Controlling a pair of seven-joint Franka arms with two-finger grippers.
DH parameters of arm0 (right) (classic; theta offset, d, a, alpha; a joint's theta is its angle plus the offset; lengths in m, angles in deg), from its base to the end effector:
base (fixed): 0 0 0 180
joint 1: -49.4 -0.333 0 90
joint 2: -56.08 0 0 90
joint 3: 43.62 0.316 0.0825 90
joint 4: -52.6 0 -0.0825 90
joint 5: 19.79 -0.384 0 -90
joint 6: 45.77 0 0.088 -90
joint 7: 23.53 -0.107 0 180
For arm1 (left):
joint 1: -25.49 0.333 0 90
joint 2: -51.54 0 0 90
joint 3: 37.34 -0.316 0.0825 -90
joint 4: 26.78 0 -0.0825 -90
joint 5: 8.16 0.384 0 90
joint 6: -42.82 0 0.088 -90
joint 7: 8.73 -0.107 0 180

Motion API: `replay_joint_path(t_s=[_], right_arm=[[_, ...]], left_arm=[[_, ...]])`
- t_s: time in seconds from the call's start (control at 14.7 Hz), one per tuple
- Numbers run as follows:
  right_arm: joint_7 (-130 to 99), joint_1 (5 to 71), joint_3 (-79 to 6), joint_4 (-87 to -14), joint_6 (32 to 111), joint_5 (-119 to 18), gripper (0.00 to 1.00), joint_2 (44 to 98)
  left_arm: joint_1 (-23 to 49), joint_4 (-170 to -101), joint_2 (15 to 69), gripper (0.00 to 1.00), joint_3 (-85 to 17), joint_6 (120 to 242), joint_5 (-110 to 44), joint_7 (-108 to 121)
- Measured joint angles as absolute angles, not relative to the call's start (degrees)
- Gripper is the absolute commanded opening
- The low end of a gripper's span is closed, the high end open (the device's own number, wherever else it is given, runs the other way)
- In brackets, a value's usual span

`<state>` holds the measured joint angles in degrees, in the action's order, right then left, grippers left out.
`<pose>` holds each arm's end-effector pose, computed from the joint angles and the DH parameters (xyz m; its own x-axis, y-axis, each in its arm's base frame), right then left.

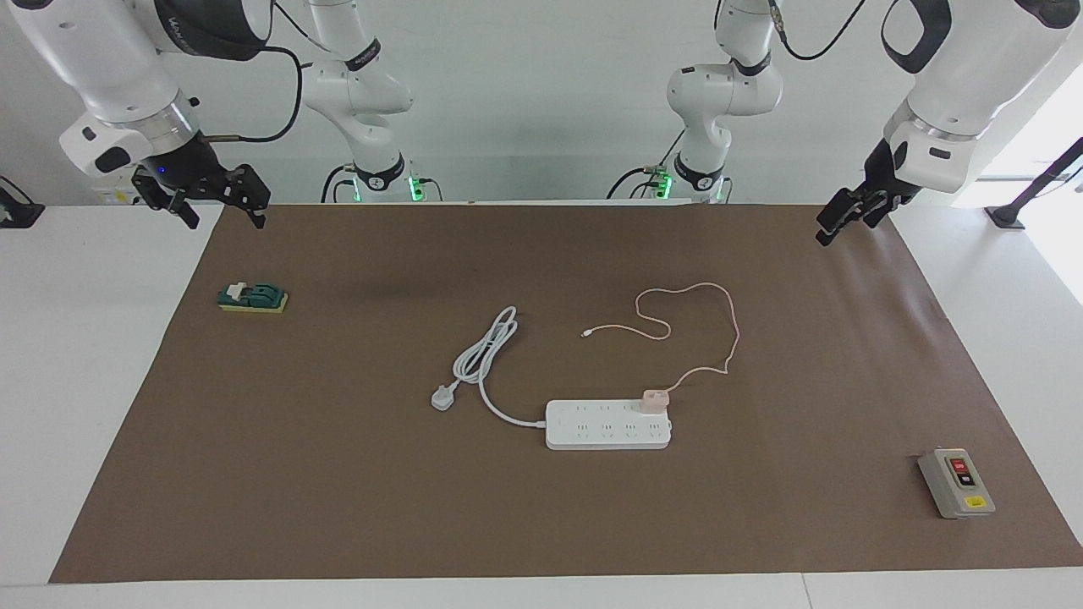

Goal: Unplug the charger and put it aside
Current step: 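Grasp the white power strip with the right gripper while the left gripper reaches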

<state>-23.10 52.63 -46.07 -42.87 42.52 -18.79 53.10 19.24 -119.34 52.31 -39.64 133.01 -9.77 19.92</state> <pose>0.5303 -0.0552 0.6054 0.9931 -0.0915 -0.0734 -0.0907 -0.9958 0.0147 0.5481 -0.0407 0.6112 0.9077 0.4178 -0.0382 0.4185 -0.9082 0.0117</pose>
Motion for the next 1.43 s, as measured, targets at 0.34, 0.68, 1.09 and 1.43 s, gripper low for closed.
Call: replay_joint_path(t_s=[0.34, 0.68, 1.09, 1.43], right_arm=[[-48.3, 47.9, -45.3, -45.2, 46.5, -26.6, 1.00, 55.6], [-70.4, 42.7, -45.2, -45.6, 55.6, -37.6, 1.00, 63.9], [-92.3, 33.9, -45.1, -44.5, 70.8, -57.0, 1.00, 74.4], [-91.0, 33.8, -45.6, -40.8, 75.4, -79.5, 1.00, 82.6]], left_arm=[[12.3, -119.9, 47.1, 1.00, -39.3, 142.6, -9.9, 53.1], [10.5, -118.7, 41.5, 1.00, -39.3, 146.5, -10.7, 73.9], [5.1, -109.3, 27.2, 1.00, -39.2, 149.0, -12.5, 90.9], [2.9, -106.9, 22.6, 1.00, -39.2, 154.2, -13.7, 95.0]])
